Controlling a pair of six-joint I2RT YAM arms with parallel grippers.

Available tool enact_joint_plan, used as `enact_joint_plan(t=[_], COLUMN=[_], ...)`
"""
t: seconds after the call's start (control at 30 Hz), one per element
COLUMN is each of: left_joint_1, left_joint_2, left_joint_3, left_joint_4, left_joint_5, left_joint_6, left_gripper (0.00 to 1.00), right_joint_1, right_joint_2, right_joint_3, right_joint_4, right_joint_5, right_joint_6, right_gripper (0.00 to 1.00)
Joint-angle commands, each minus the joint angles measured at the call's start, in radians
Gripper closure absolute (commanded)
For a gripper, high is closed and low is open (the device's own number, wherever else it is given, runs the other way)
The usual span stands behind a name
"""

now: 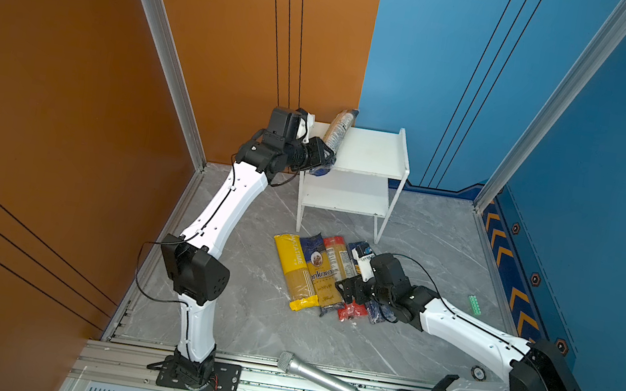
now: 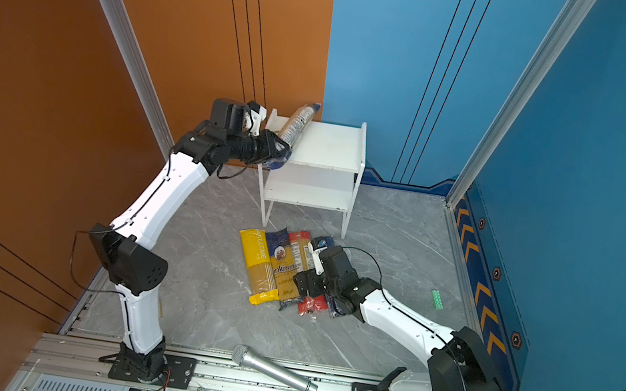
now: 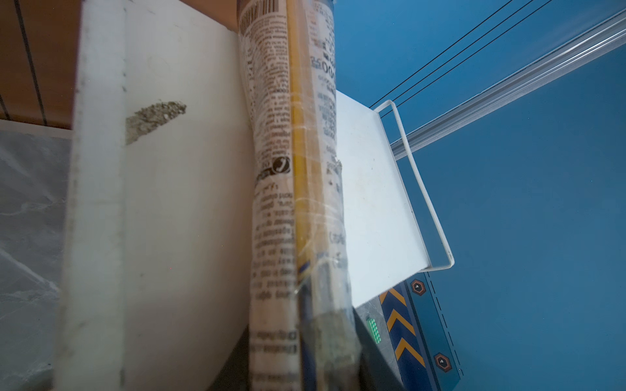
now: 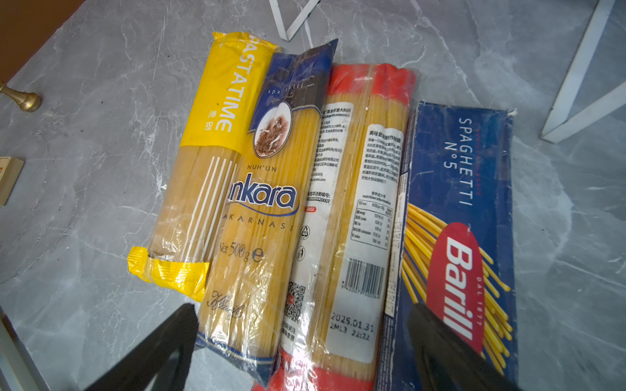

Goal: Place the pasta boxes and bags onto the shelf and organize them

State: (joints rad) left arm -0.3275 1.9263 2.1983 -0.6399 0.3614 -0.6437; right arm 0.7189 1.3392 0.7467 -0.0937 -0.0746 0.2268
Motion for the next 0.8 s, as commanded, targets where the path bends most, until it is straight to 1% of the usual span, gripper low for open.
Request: enact_joint_plan(t=[0.0, 0.4, 0.6, 0.77], left_joint_1=[-0.002, -0.055, -0.103, -0.130], left_joint_2=[-0.032, -0.049, -0.053, -0.047], left_joint_3=[-0.014, -0.032, -0.004, 0.031], left_joint_4=[0.100, 0.081, 0.028, -0.017], left_joint_5=[-0.056, -0.168, -0.299, -0.382], left_joint_6=[0.054, 0.112, 0.178, 0.226], left_gripper=[0.67, 0.68, 0.68, 0.68], right_joint_1=[-0.007, -0.008, -0.009, -0.010], right_joint_2=[-0.008, -0.008, -0.011, -0.016], right_joint_3=[-0.016, -0.018, -0.022, -0.030], right_joint_4=[0.007, 0.008, 0.008, 0.015], right_joint_5=[0.010, 0.008, 0.010, 0.009], right_joint_6=[0.013, 0.015, 0.013, 0.014], right_gripper=[0.05, 0.05, 0.05, 0.05])
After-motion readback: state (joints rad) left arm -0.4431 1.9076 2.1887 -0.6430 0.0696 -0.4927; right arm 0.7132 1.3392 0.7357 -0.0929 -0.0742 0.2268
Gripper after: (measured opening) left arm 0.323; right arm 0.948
